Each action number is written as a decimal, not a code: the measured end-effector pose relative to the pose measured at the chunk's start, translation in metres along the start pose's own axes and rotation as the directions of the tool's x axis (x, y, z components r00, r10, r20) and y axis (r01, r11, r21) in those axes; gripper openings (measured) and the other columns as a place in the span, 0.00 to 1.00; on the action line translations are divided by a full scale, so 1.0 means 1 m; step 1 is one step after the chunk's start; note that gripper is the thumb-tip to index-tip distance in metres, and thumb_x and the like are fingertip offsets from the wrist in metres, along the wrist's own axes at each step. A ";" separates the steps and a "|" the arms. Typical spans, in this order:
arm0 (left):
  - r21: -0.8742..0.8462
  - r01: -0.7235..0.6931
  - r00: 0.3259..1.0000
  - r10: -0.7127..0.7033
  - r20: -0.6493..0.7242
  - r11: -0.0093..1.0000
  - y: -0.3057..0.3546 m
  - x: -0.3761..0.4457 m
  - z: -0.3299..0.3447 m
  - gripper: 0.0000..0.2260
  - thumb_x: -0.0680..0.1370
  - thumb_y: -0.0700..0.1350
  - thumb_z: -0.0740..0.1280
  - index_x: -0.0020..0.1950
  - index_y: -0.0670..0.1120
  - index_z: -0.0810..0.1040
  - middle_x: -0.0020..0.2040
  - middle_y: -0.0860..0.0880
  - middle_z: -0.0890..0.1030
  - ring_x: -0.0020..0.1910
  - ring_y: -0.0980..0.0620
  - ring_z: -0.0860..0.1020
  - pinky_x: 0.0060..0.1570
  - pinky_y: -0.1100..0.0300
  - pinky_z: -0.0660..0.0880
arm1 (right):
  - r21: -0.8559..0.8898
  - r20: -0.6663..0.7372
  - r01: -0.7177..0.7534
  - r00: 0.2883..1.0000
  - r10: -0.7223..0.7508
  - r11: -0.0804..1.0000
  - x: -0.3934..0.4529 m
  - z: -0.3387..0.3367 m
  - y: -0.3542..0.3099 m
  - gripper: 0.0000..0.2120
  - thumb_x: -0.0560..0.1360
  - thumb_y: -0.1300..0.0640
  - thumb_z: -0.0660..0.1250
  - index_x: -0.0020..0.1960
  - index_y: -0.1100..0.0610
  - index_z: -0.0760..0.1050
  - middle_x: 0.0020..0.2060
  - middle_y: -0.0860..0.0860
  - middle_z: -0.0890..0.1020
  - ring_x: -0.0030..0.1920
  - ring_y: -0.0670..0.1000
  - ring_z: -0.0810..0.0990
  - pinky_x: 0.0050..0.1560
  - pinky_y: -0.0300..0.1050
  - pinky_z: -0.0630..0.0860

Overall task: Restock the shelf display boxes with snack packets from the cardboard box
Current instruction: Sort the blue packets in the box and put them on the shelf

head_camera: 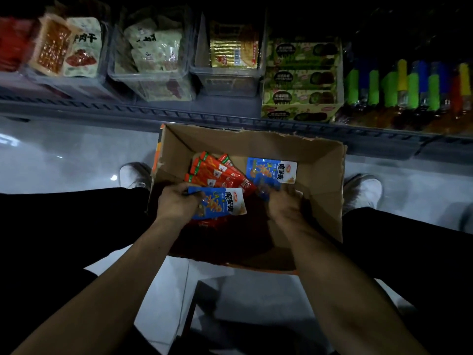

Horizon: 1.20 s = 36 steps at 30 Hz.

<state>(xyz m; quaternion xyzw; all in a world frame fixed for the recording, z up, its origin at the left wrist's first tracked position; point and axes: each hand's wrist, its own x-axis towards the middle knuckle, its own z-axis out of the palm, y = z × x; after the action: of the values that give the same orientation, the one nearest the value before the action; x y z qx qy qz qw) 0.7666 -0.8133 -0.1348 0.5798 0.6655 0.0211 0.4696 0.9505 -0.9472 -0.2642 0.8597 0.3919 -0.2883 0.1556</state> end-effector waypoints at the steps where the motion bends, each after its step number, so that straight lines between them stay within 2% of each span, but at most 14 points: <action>1: -0.004 0.007 1.000 -0.007 0.006 1.000 -0.002 -0.001 0.001 0.10 0.72 0.41 0.75 0.35 0.54 0.80 0.43 0.43 0.84 0.43 0.44 0.83 0.50 0.47 0.80 | -0.037 -0.086 -0.025 0.996 0.022 0.999 -0.003 -0.003 -0.002 0.24 0.70 0.52 0.71 0.65 0.56 0.74 0.61 0.61 0.76 0.59 0.60 0.77 0.57 0.52 0.74; 2: -0.016 0.011 1.000 -0.011 0.007 1.000 -0.002 -0.003 0.001 0.09 0.72 0.41 0.74 0.36 0.54 0.80 0.42 0.44 0.84 0.43 0.45 0.83 0.50 0.47 0.81 | -0.073 -0.148 -0.062 0.988 0.051 0.995 -0.004 -0.006 -0.002 0.23 0.66 0.51 0.75 0.59 0.58 0.78 0.56 0.61 0.79 0.54 0.59 0.80 0.52 0.50 0.76; 5: -0.054 0.014 1.000 -0.014 0.010 0.998 -0.004 -0.007 -0.002 0.09 0.73 0.39 0.74 0.37 0.52 0.80 0.41 0.45 0.83 0.43 0.44 0.83 0.50 0.49 0.80 | -0.058 -0.198 -0.066 0.979 0.053 0.996 0.002 -0.002 0.004 0.22 0.70 0.52 0.73 0.62 0.60 0.76 0.57 0.62 0.78 0.57 0.60 0.78 0.57 0.52 0.76; 7: -0.056 0.003 1.000 -0.003 0.004 0.998 -0.002 -0.009 -0.004 0.09 0.74 0.39 0.73 0.37 0.51 0.80 0.39 0.46 0.82 0.43 0.44 0.82 0.49 0.50 0.80 | -0.048 -0.274 -0.106 0.958 0.089 0.993 0.006 -0.004 0.009 0.19 0.71 0.55 0.72 0.59 0.59 0.76 0.53 0.59 0.79 0.53 0.58 0.79 0.53 0.52 0.77; 9: -0.063 0.009 1.000 -0.008 0.007 0.998 0.000 -0.008 -0.004 0.10 0.74 0.39 0.73 0.36 0.52 0.80 0.38 0.48 0.82 0.42 0.45 0.82 0.50 0.50 0.80 | -0.040 -0.155 -0.107 0.983 0.100 0.993 0.009 0.005 0.011 0.19 0.77 0.57 0.61 0.66 0.60 0.70 0.61 0.60 0.74 0.61 0.60 0.74 0.60 0.54 0.72; 11: -0.072 0.017 1.000 -0.017 0.012 0.997 0.000 -0.007 -0.003 0.10 0.74 0.39 0.73 0.36 0.52 0.80 0.39 0.48 0.82 0.42 0.45 0.82 0.50 0.49 0.80 | -0.055 -0.093 -0.105 0.991 0.100 0.993 0.009 0.011 0.014 0.19 0.79 0.58 0.56 0.69 0.60 0.67 0.66 0.60 0.70 0.67 0.62 0.68 0.66 0.56 0.66; 13: -0.084 0.026 0.999 -0.024 0.023 0.996 0.000 -0.006 -0.001 0.10 0.73 0.39 0.73 0.36 0.52 0.80 0.39 0.47 0.82 0.42 0.44 0.82 0.50 0.49 0.80 | -0.041 -0.040 -0.114 0.993 0.113 0.993 0.006 0.012 0.018 0.19 0.80 0.58 0.57 0.70 0.59 0.68 0.68 0.59 0.70 0.68 0.61 0.66 0.67 0.56 0.65; 16: -0.095 -0.011 0.999 0.015 0.042 0.995 0.005 -0.009 0.003 0.08 0.74 0.36 0.71 0.38 0.48 0.81 0.37 0.45 0.82 0.39 0.44 0.82 0.47 0.53 0.80 | 0.125 0.010 -0.046 0.999 0.045 0.991 0.003 0.009 0.026 0.17 0.77 0.57 0.64 0.65 0.55 0.73 0.63 0.56 0.76 0.64 0.59 0.74 0.63 0.55 0.73; 19: -0.086 -0.037 0.997 0.043 0.061 0.996 0.013 -0.011 0.008 0.06 0.75 0.36 0.69 0.41 0.45 0.82 0.35 0.47 0.81 0.35 0.49 0.79 0.40 0.60 0.77 | 0.576 0.001 -0.010 1.000 0.012 0.818 -0.015 -0.013 0.038 0.21 0.74 0.59 0.67 0.66 0.54 0.73 0.61 0.56 0.78 0.58 0.59 0.78 0.56 0.51 0.78; 21: -0.116 -0.031 0.994 0.043 0.096 0.993 0.016 -0.013 0.011 0.10 0.76 0.36 0.68 0.37 0.47 0.81 0.32 0.49 0.79 0.32 0.51 0.77 0.38 0.61 0.75 | 0.736 0.050 -0.048 0.999 0.016 0.675 -0.028 -0.036 0.046 0.19 0.74 0.64 0.66 0.64 0.56 0.76 0.58 0.56 0.80 0.55 0.56 0.79 0.50 0.43 0.76; 26: -0.275 0.014 0.983 0.037 0.177 0.961 0.030 -0.026 0.010 0.10 0.76 0.36 0.68 0.36 0.47 0.78 0.29 0.49 0.77 0.28 0.53 0.73 0.36 0.60 0.72 | 0.890 0.077 -0.071 0.997 0.004 0.450 -0.072 -0.095 0.056 0.13 0.68 0.63 0.72 0.52 0.55 0.83 0.45 0.51 0.85 0.45 0.50 0.83 0.49 0.43 0.79; 29: -0.367 0.007 0.973 0.079 0.217 0.930 0.041 -0.034 0.008 0.11 0.77 0.34 0.66 0.35 0.45 0.77 0.24 0.53 0.75 0.24 0.56 0.70 0.30 0.64 0.68 | 0.942 0.010 0.008 0.999 -0.051 0.335 -0.106 -0.129 0.052 0.09 0.70 0.68 0.68 0.50 0.64 0.82 0.39 0.52 0.83 0.39 0.48 0.81 0.39 0.37 0.75; 33: -0.422 -0.060 0.961 0.167 0.220 0.905 0.050 -0.048 0.002 0.09 0.78 0.35 0.65 0.39 0.44 0.77 0.29 0.48 0.77 0.22 0.59 0.73 0.26 0.67 0.70 | 0.959 -0.038 0.056 0.997 -0.069 0.279 -0.138 -0.156 0.044 0.12 0.67 0.67 0.64 0.48 0.71 0.78 0.38 0.56 0.78 0.41 0.51 0.75 0.37 0.42 0.66; 36: -0.488 -0.116 0.950 0.240 0.200 0.865 0.060 -0.064 -0.005 0.08 0.78 0.35 0.65 0.40 0.44 0.76 0.27 0.52 0.79 0.24 0.59 0.75 0.26 0.67 0.73 | 0.986 -0.057 0.061 0.998 -0.028 0.154 -0.148 -0.171 0.035 0.09 0.68 0.62 0.62 0.42 0.66 0.78 0.36 0.55 0.80 0.40 0.52 0.76 0.38 0.41 0.69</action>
<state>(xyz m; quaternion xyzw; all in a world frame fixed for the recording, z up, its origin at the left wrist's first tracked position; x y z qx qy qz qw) 0.8012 -0.8417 -0.0598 0.5057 0.5179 0.1509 0.6733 0.9629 -0.9723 -0.0370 0.7463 0.1377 -0.4673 -0.4536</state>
